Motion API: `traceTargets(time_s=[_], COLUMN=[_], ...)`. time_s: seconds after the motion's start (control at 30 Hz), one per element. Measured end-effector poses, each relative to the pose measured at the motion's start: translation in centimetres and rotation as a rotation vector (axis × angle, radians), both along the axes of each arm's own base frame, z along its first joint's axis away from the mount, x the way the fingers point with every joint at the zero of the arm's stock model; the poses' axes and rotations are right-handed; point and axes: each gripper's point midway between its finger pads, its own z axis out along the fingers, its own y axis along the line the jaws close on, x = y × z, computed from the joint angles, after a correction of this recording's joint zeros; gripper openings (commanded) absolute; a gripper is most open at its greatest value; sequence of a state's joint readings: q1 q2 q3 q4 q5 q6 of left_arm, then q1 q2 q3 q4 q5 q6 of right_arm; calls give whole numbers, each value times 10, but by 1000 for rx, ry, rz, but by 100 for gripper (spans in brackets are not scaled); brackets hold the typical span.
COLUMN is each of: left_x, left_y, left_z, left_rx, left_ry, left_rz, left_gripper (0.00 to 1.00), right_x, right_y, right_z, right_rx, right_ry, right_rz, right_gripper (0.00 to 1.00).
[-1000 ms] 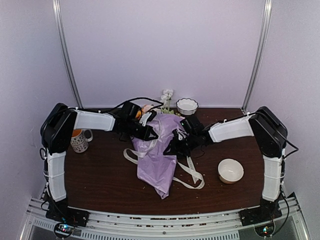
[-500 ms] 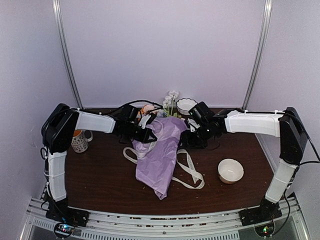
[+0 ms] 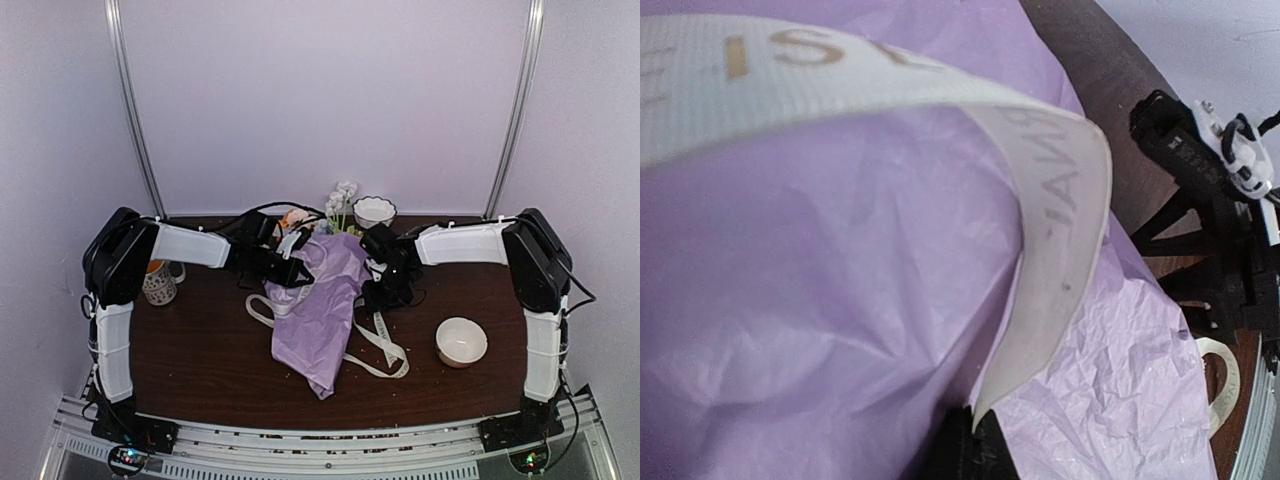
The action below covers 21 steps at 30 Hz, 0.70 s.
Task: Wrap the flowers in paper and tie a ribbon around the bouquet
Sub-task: Pick up the ribbon from the center of the board.
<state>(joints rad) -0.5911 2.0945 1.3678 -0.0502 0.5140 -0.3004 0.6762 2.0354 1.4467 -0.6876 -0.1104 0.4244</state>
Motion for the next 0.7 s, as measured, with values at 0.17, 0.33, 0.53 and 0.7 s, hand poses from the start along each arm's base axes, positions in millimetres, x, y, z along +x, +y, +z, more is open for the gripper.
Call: traceTargets(time_s=[0.17, 0.33, 0.53, 0.7], left_x=[0, 0, 0, 0], left_y=[0, 0, 1, 1], left_z=[0, 0, -1, -1], left_rx=[0, 1, 4, 6], left_ry=[-1, -2, -5, -7], left_rz=[-3, -5, -9, -7], left_gripper=[0, 0, 0, 0], right_x=[8, 20, 88, 150], right_y=[5, -10, -68, -55], right_z=[-5, -4, 58, 213], right_rx=[-9, -25, -14, 145], right_ry=[-6, -31, -172, -519], right_rz=[13, -45, -207, -216], right_gripper=[0, 0, 0, 0])
